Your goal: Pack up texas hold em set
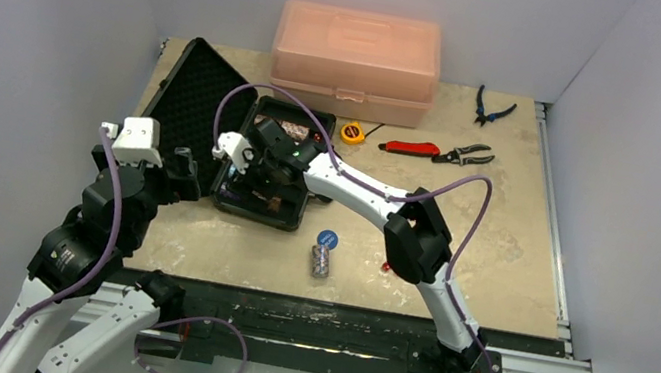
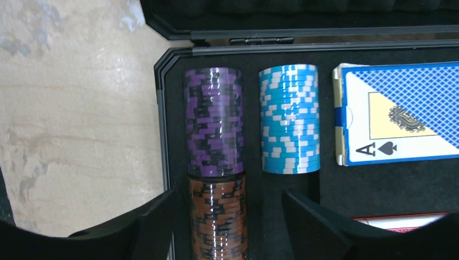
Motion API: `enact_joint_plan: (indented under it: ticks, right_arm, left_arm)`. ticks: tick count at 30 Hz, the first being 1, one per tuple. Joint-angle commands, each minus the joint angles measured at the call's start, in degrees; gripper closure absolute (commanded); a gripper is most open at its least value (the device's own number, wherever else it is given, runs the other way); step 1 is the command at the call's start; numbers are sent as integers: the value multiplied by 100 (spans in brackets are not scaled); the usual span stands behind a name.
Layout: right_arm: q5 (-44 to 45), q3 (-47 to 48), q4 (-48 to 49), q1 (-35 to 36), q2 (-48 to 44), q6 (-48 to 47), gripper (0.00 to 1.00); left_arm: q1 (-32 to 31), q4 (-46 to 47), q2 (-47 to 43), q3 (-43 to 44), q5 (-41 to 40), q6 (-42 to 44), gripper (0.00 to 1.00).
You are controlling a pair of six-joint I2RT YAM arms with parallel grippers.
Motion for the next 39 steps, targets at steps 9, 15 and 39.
enact_joint_plan:
  ticks: [9,15,39]
  right_arm:
    - [311,-1290,1710,-15,-1395,873,16]
    - [533,-2158,1771,-118,-1974,1442,27]
    - [308,-2772,1960,-215,-1588,1744,86]
  left_arm:
    - [-13,97,-55,-27,-87,-85,0]
    - [-13,105,-46,-27,-52,-84,0]
    - [-13,117,75,-31,-10,-73,0]
